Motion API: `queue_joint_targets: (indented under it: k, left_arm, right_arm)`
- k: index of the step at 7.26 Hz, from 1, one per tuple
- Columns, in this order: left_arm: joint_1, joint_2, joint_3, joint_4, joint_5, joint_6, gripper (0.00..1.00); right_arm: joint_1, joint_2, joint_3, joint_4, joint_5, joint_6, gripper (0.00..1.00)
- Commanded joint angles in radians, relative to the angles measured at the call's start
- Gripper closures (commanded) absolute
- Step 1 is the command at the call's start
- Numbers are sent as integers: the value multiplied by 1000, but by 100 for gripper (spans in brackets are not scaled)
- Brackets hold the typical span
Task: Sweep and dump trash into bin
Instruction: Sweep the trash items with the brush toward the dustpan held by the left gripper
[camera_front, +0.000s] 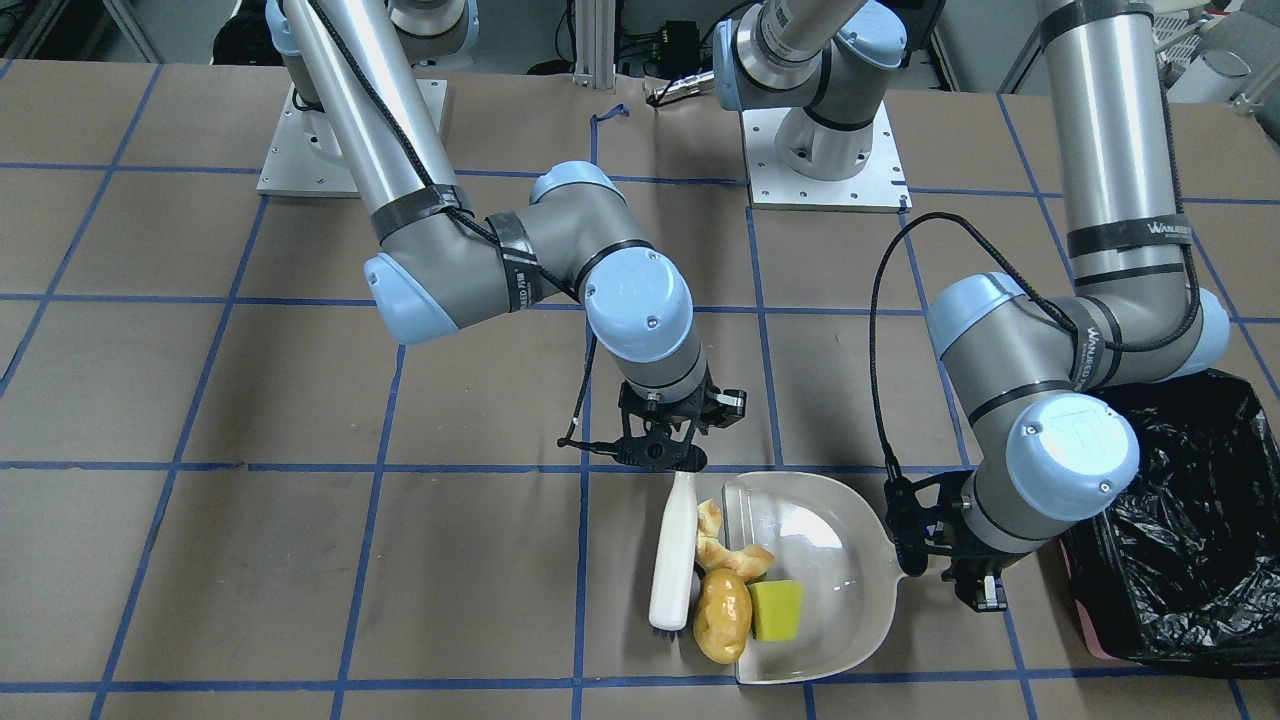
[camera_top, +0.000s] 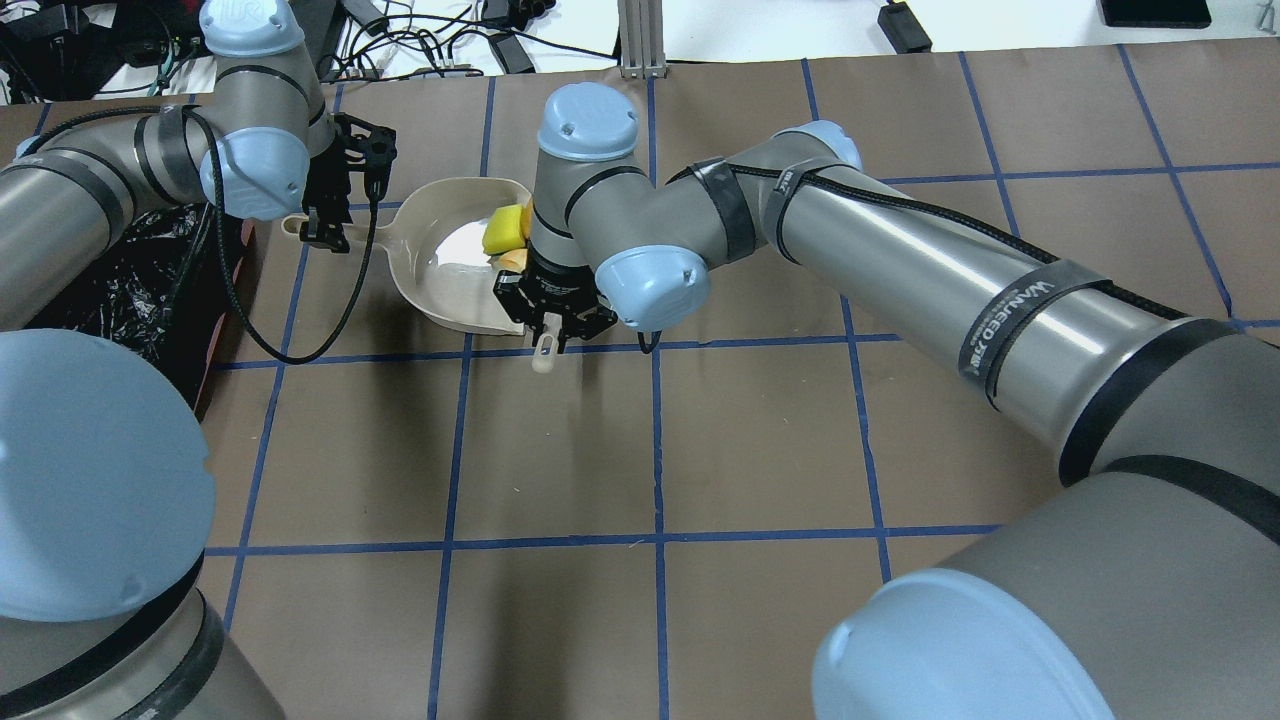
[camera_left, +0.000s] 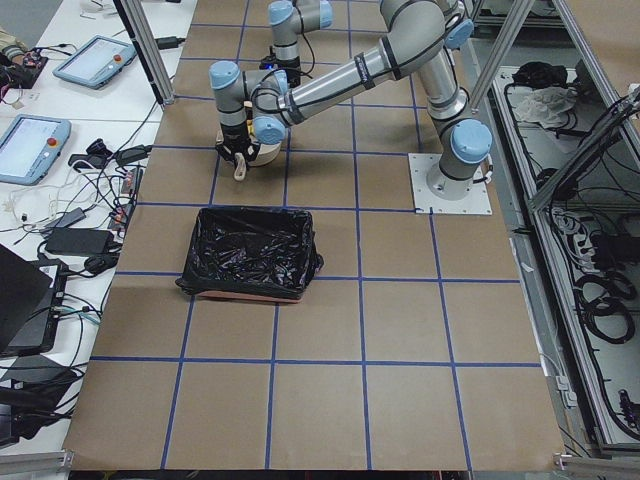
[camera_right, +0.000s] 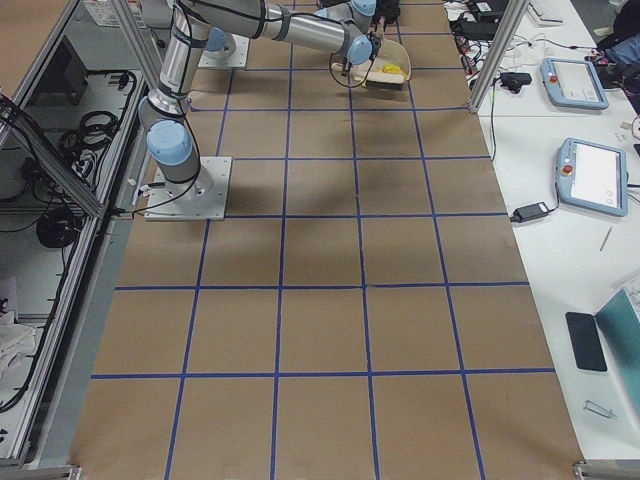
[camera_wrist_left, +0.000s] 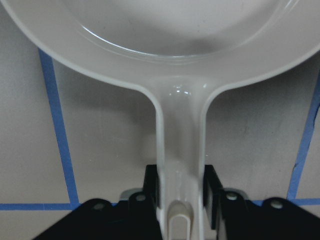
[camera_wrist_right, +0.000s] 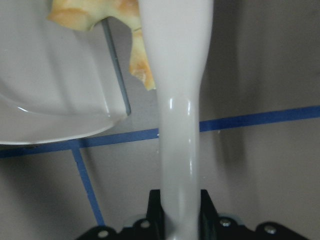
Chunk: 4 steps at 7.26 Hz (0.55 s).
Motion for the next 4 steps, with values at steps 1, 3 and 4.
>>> queue_joint_targets:
  k: [1, 3, 4]
  left_arm:
    - [-2, -2, 0, 0, 0, 0, 100]
    - [0, 0, 0, 0, 0, 0, 100]
    - [0, 0, 0, 0, -2, 0, 100]
  right_arm:
    - [43, 20, -40, -11, 7, 51, 100]
    - [79, 33, -89, -23, 33, 102, 100]
    - [95, 33, -97, -23, 33, 105, 100]
